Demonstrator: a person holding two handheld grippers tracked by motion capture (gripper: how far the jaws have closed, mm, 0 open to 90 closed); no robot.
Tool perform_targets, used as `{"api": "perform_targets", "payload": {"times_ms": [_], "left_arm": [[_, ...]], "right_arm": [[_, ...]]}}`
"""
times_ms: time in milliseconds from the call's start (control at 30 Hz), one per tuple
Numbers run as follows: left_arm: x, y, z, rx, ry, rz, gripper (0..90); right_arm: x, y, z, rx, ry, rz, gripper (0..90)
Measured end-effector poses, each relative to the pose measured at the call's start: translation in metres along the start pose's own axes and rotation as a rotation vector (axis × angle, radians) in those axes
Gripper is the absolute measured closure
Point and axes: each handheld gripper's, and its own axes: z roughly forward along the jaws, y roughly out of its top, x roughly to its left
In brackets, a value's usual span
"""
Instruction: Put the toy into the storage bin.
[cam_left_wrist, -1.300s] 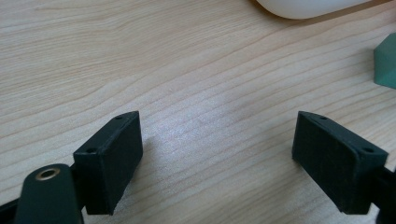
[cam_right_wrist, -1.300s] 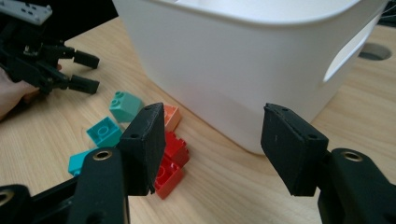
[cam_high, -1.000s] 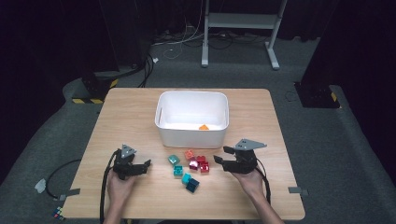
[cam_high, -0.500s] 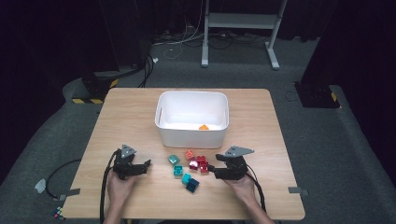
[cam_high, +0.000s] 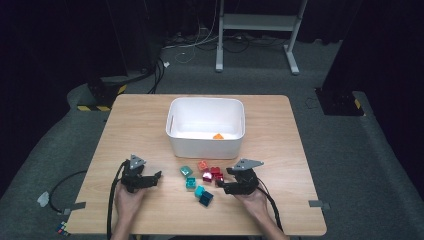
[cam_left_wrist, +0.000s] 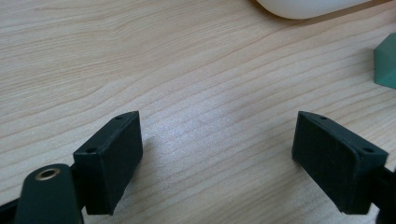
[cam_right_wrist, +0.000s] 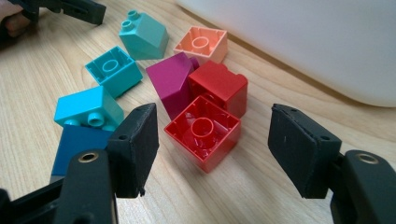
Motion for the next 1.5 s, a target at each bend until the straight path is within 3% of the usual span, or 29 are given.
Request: {"api": "perform_targets", "payload": {"times_ms": [700,967,1333,1400,1500], "left_arm": [[0.0,0.0,0.0,0.0,0.0,0.0,16.3],[0.0,0.0,0.0,-0.002,0.0,-0.002,16.3],[0.0,0.0,0.0,-0.002,0.0,-0.002,16.3],[0.0,0.0,0.0,-0.002,0.0,-0.002,16.3],[0.0,0.0,0.0,-0.001,0.0,0.0,16.3]], "right_arm": [[0.007,0.0,0.02,0.036,-0.01,-0.038,36.5],[0.008,0.0,0.019,0.044,-0.039,-0.057,45.0],[0.009,-0.002,0.012,0.032,-0.064,-0.073,48.3],[0.009,-0.003,0.01,0.027,-0.064,-0.075,55.3],[0.008,-0.003,0.009,0.024,-0.072,-0.074,56.0]]}}
